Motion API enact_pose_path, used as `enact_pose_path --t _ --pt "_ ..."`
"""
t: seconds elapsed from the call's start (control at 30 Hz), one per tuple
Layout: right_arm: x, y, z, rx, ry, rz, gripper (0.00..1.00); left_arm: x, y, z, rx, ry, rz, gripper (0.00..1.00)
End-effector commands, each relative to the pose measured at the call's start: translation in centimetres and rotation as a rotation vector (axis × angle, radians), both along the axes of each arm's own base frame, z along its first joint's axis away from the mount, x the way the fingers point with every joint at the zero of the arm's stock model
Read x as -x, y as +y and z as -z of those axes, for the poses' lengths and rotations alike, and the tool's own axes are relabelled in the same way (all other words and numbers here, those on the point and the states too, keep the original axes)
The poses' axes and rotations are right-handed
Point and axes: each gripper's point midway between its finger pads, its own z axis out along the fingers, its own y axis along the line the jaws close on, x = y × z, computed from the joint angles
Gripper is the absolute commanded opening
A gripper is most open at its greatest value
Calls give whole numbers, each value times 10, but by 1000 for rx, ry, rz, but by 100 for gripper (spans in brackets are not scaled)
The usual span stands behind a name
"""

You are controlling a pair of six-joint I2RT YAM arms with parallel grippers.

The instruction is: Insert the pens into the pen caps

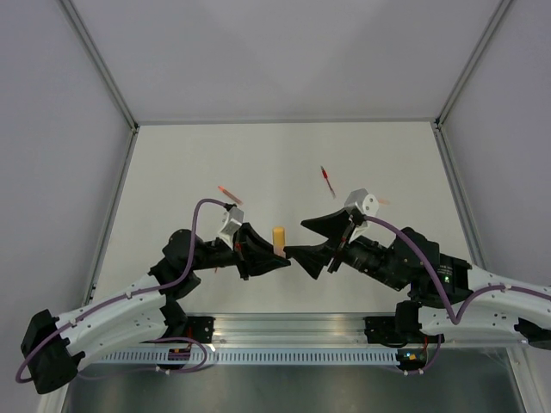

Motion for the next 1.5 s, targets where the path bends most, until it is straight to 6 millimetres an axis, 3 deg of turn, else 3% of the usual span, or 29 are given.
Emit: enact_pose_path --t 0.0,0.47,0.7,0.83,0.9,1.07,1.13,1.23,1.3,1.47 --pt "14 -1 -19 -17 -60 -82 78 17 1 -15 54 -61 98 2" --pt "1 28 -22 40 -64 -47 70 24 -1 -15 53 -67 151 2" --pt "-1 39 -15 49 -47 -48 59 25 0 -16 57 -70 153 2" --pt "0 41 5 74 -24 -50 50 26 1 -16 61 -74 153 2" --pt "2 42 10 63 -17 -64 37 27 2 -18 70 -79 152 2" --pt "19 52 46 107 42 -161 0 28 6 -23 116 -78 140 2" --pt "27 54 61 122 68 -200 0 32 11 -29 153 -51 146 2" --pt "33 49 66 97 117 -219 0 31 15 -40 205 -47 126 2" --pt "38 44 68 89 136 -231 0 24 14 -41 199 -24 89 2" --pt "37 40 95 160 162 -216 0 14 11 -51 206 2 43 2"
